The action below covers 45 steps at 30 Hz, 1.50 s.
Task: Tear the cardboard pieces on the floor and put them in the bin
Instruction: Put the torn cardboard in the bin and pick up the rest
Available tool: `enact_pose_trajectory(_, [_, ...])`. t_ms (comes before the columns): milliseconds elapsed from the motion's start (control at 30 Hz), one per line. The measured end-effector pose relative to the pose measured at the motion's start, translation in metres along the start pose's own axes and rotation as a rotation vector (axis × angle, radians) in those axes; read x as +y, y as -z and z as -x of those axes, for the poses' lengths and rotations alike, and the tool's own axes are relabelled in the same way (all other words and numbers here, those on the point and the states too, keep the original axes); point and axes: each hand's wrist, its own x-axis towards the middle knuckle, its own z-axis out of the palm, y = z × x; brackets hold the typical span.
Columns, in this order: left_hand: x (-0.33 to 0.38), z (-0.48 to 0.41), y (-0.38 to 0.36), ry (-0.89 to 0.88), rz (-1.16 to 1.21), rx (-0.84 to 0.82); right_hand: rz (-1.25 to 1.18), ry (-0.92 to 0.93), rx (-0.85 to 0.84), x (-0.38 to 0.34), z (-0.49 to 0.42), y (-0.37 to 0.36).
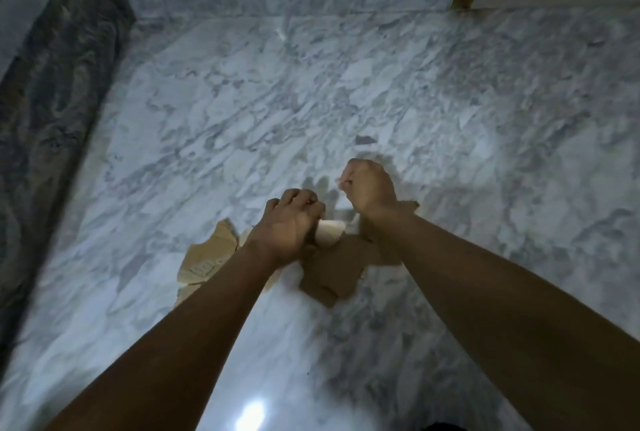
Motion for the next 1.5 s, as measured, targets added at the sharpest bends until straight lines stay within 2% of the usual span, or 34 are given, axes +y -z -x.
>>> enact_pose_trajectory(33, [-0.002, 0.000, 0.000, -0.007, 0.044, 0.048, -0.038, -0.040, -0.039, 0.003, 0.000, 0.002])
enact_pose_trajectory(133, [-0.011, 0.003, 0.005, 0.056, 0.372, 0.100, -0.176, -0.092, -0.148, 0.015, 0.001, 0.024])
enact_pose_trajectory(233, [-0.016, 0.005, 0.023, 0.184, 0.556, 0.008, -0.214, -0.059, -0.194, 0.026, 0.008, 0.067])
enact_pose_trajectory(333, [0.003, 0.003, 0.035, 0.183, 0.411, -0.245, 0.080, -0.025, -0.429, 0.031, 0.024, 0.093])
enact_pose_trajectory(400, [0.023, 0.000, 0.028, 0.140, 0.310, -0.308, 0.198, -0.113, -0.510, 0.034, 0.034, 0.086])
enact_pose_trajectory(467, [0.041, -0.001, 0.013, 0.120, 0.244, -0.283, 0.186, -0.266, -0.437, 0.042, 0.042, 0.069])
enact_pose_trajectory(567, [0.057, 0.001, -0.007, 0.088, 0.159, -0.234, -0.017, -0.563, -0.172, 0.052, 0.063, 0.042])
enact_pose_trajectory(633, [0.061, 0.004, -0.015, 0.037, 0.075, -0.216, -0.025, -0.623, -0.096, 0.045, 0.073, 0.027])
enact_pose_trajectory(767, [0.064, 0.001, -0.019, 0.064, 0.090, -0.127, -0.064, -0.659, 0.002, 0.034, 0.074, 0.019])
enact_pose_trajectory(867, [0.066, 0.002, -0.025, 0.062, 0.099, -0.036, -0.139, -0.632, -0.033, 0.036, 0.075, 0.020])
enact_pose_trajectory(1033, [0.063, 0.008, -0.027, 0.092, 0.230, -0.001, -0.345, -0.622, 0.050, 0.031, 0.088, 0.030])
enact_pose_trajectory(1133, [0.058, 0.012, -0.019, 0.118, 0.384, 0.010, -0.370, -0.624, -0.030, 0.028, 0.088, 0.036])
enact_pose_trajectory(1267, [0.048, 0.010, -0.005, 0.228, 0.646, 0.001, -0.409, -0.565, -0.144, 0.038, 0.078, 0.049])
enact_pose_trajectory(1367, [0.033, 0.012, 0.010, 0.296, 0.640, 0.045, -0.395, -0.528, -0.230, 0.037, 0.074, 0.061])
enact_pose_trajectory(1500, [0.002, 0.022, 0.041, 0.487, 0.665, 0.065, -0.363, -0.428, -0.218, 0.022, 0.072, 0.075])
